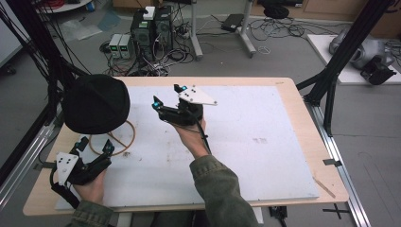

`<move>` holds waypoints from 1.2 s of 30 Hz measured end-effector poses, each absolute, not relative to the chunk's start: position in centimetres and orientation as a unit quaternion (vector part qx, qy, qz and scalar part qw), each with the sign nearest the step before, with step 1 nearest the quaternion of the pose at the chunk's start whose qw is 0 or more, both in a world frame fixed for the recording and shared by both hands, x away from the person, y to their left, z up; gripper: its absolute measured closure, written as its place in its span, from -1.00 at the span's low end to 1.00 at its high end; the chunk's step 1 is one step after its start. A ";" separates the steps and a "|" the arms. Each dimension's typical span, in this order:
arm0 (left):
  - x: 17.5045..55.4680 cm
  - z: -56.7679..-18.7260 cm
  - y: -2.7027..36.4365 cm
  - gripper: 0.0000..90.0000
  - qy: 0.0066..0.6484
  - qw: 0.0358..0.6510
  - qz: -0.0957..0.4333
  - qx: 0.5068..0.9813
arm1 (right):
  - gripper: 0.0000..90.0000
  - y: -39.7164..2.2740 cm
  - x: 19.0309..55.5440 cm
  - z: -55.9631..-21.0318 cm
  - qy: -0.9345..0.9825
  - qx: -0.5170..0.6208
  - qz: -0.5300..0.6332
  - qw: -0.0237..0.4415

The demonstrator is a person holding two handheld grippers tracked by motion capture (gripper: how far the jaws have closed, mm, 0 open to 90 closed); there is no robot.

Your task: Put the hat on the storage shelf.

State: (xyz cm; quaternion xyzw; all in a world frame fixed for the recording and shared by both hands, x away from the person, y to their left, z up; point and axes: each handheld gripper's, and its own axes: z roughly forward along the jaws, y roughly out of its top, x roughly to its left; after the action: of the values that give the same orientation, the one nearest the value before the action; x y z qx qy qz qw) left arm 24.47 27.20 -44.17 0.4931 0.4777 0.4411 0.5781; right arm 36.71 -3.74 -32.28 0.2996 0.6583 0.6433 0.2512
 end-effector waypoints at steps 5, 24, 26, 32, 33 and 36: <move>24.5 -44.1 26.9 -0.61 0.475 0.575 0.439 0.501 | -0.54 -6.1 36.5 -33.1 0.661 0.313 0.629 0.263; 24.5 -44.2 26.8 -0.61 0.474 0.571 0.443 0.503 | -0.61 -15.9 33.6 -36.0 0.636 0.361 0.602 0.320; 24.5 -44.2 26.7 -0.61 0.474 0.571 0.443 0.503 | -0.62 -17.0 33.2 -36.2 0.634 0.362 0.594 0.338; 24.5 -44.3 26.6 -0.61 0.475 0.570 0.442 0.504 | -0.62 -20.0 32.1 -37.2 0.623 0.379 0.583 0.358; 24.5 -44.3 26.6 -0.61 0.476 0.570 0.441 0.504 | -0.62 -20.7 31.8 -37.5 0.616 0.384 0.584 0.363; 24.5 -44.3 26.6 -0.61 0.474 0.569 0.442 0.507 | -0.62 -22.3 31.2 -38.3 0.601 0.399 0.585 0.370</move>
State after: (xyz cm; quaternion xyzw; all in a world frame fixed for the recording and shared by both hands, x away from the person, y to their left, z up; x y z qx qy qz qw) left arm 24.47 26.57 -44.26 0.5066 0.4739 0.4416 0.5691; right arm 31.25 -22.27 -38.27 0.3993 0.6007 0.5853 0.3704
